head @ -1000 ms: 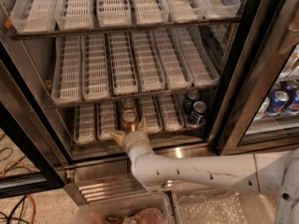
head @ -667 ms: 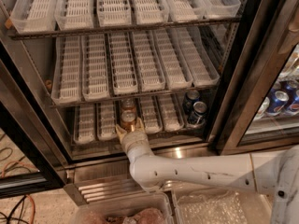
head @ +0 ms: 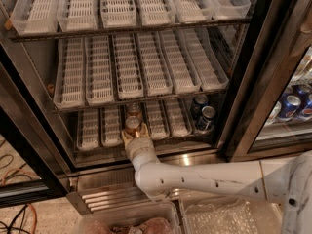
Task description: Pick orange can from bottom shelf of fridge
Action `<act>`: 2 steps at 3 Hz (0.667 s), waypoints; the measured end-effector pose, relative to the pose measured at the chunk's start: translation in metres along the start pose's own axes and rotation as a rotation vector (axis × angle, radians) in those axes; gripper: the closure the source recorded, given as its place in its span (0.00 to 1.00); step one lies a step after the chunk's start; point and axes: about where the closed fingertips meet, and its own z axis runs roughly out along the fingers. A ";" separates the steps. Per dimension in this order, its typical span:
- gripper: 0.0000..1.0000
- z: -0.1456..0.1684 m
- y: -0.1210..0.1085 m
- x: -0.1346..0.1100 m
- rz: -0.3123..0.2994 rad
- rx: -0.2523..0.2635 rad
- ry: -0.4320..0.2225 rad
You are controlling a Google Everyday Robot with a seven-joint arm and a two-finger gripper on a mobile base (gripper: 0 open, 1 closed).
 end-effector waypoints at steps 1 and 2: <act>1.00 -0.003 0.003 -0.014 -0.001 -0.023 -0.012; 1.00 -0.011 0.004 -0.041 -0.009 -0.059 -0.056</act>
Offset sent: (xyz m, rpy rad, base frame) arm -0.0085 0.0056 0.0775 0.0396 -0.0994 0.1132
